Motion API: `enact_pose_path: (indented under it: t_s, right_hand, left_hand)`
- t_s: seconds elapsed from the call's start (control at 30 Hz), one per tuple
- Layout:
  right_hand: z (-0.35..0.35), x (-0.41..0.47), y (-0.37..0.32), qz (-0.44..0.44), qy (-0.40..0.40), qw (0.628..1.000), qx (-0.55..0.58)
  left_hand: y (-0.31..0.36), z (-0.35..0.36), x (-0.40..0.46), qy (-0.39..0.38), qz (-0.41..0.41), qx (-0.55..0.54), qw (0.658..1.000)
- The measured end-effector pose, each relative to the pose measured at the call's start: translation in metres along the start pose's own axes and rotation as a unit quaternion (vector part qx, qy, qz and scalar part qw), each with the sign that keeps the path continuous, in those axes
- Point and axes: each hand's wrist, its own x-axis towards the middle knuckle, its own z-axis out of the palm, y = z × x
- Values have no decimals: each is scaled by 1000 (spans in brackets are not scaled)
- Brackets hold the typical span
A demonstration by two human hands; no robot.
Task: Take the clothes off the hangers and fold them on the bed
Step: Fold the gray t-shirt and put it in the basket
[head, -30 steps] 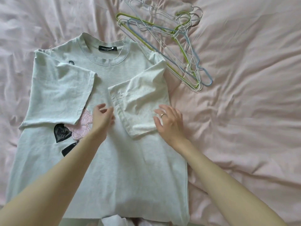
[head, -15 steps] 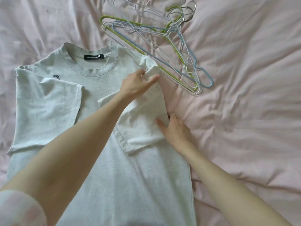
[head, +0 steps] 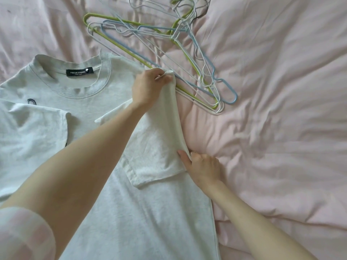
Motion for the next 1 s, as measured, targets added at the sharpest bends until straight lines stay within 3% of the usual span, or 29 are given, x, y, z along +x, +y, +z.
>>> enact_pose_path:
  t_s: [0.07, 0.13, 0.23, 0.3, 0.43, 0.63, 0.83, 1.0]
  right_hand:
    - [-12, 9, 0, 88, -76, 992, 42]
    - [-20, 19, -4, 127, -21, 986, 105]
    - [-20, 35, -19, 18, 190, 974, 120]
    - [-15, 51, -35, -66, 233, 964, 105]
    - [-1, 76, -69, -143, 182, 972, 44]
    - [11, 95, -75, -122, 46, 988, -82]
    - [12, 81, -96, -135, 21, 984, -114]
    - [30, 43, -100, -160, 16, 982, -99]
  left_hand:
    - [-1, -2, -1, -7, 17, 18, 1000]
    - [-4, -12, -3, -2, 40, 43, 998]
    - [-19, -32, -12, 0, 54, 110, 993]
    - [-35, -45, -20, -11, 46, 165, 985]
    - [-63, -63, -39, -44, 70, 272, 959]
    - [-82, -78, -48, 5, 71, 275, 959]
    - [-113, -75, -101, 50, 113, 323, 938]
    - [-127, -74, -150, -4, 61, 292, 954]
